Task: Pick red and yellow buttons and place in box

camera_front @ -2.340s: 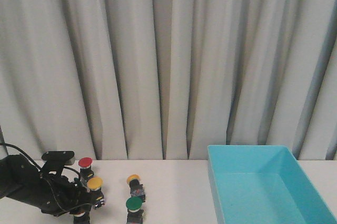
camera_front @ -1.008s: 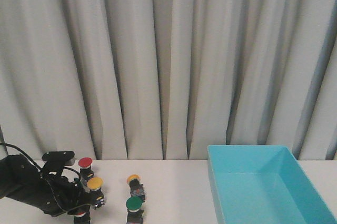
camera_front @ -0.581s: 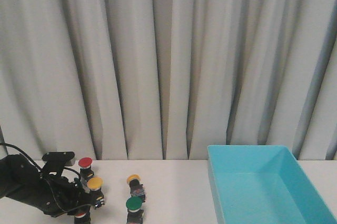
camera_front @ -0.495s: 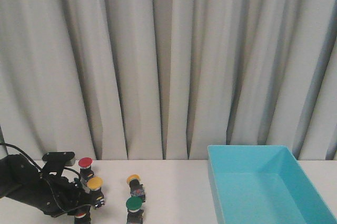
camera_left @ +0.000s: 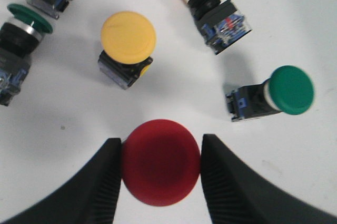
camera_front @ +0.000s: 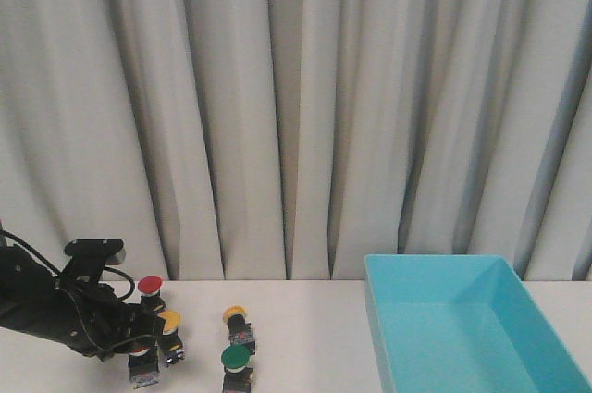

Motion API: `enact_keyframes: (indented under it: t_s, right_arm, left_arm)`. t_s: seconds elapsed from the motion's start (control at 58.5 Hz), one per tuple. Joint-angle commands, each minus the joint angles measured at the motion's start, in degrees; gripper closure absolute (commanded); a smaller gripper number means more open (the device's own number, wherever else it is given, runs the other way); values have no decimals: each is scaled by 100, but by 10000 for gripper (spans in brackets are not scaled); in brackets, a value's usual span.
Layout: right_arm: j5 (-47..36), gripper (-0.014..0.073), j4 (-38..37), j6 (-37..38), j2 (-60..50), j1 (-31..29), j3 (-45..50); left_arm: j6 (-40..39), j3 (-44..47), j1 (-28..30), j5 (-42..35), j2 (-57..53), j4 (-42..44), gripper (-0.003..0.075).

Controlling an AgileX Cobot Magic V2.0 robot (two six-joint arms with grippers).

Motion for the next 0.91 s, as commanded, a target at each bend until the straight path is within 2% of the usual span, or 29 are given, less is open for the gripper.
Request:
enact_keyframes:
  t_s: [0.0,0.171,0.325,0.461,0.598,0.769,0.888]
  right_arm:
    - [-419,97,-37,-117,79,-38,-208]
    - [-504,112,99,-424,362,-38,-222]
    - [-483,120,756,-1085,777,-32,-512]
    - [-302,120,1712,-2300,1230,118,-1138]
    - [87,120,2798,-3924,1867,664,-1909]
    - [1167,120,3929,-5904,2683,1424,-2816]
    - [2013,120,4391,-6788,3134,1684,-3241]
  left_arm:
    - [-36,-159,-18,17,-548,-174,727]
    - [20,-159,-18,292,-1031,-458,727]
    - [292,-159,-18,582,-1415,-949,727]
    - [516,-159,-18,828,-1680,-1447,727]
    - [755,-165,-18,1138,-1876,-1914,727]
    - [789,-165,-18,1625,-2037,-2281,727]
    - [965,-165,-18,2013,-2133,-2650,727]
